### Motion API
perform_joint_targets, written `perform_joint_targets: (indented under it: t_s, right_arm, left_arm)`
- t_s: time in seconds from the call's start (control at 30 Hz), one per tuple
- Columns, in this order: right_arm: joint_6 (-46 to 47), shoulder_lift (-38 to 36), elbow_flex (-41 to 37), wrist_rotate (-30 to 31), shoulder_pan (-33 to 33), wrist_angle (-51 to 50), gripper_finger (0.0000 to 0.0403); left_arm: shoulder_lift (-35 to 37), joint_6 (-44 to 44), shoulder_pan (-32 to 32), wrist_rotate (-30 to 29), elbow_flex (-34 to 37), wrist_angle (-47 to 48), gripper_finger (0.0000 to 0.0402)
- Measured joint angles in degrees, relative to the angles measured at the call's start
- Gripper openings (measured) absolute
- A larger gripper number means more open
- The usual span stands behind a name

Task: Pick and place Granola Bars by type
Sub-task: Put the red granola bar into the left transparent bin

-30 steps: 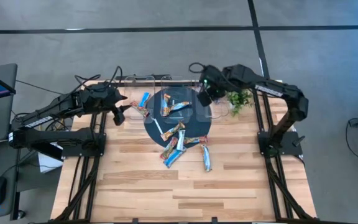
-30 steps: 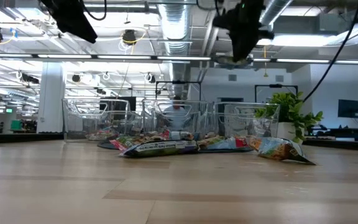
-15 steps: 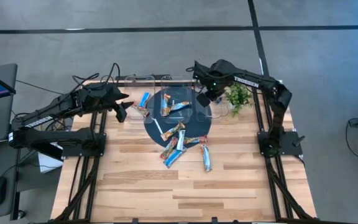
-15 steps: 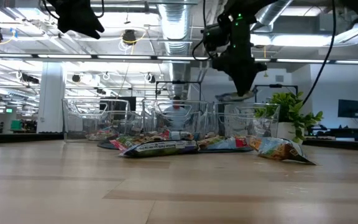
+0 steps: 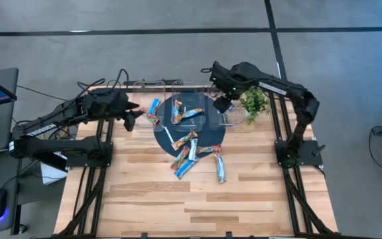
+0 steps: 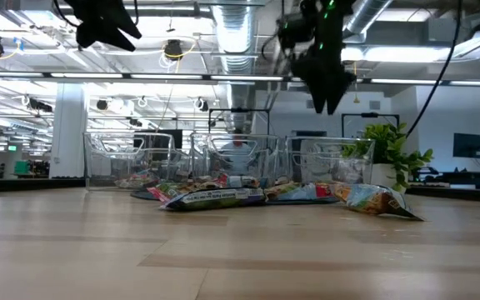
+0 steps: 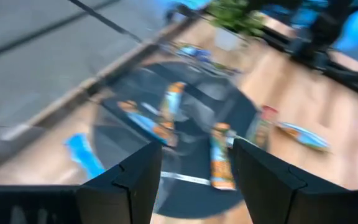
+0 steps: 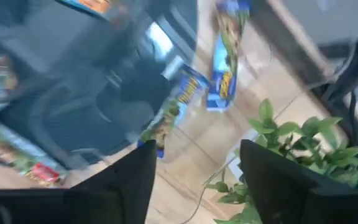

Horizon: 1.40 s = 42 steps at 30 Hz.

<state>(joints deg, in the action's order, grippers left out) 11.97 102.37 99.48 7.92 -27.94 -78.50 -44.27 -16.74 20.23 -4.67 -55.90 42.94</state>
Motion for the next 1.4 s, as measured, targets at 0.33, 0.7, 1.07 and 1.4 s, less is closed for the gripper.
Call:
perform_joint_targets:
  t_s: [0.33, 0.7, 1.07, 1.4]
  right_arm:
    - [-10.3, -13.4, 0.0, 0.0, 8.1, 6.3, 0.0225]
    - [-10.6, -23.9, 0.0, 4.9, 13.8, 7.3, 0.0207]
    - [-10.5, -26.5, 0.0, 7.3, 19.2, 4.2, 0.0187]
    - [-17.4, -28.0, -1.1, 7.9, 22.8, 2.8, 0.0164]
  left_arm:
    - [-5.8, -0.4, -4.8, 10.3, 0.0, -1.8, 0.0192]
    - [-20.8, 1.6, -14.6, 7.6, 0.0, -14.2, 0.0192]
    - [-34.2, 1.0, -21.1, -1.9, 0.0, -16.6, 0.0192]
    - [-43.3, -2.3, -27.1, -8.1, 0.0, -22.1, 0.0192]
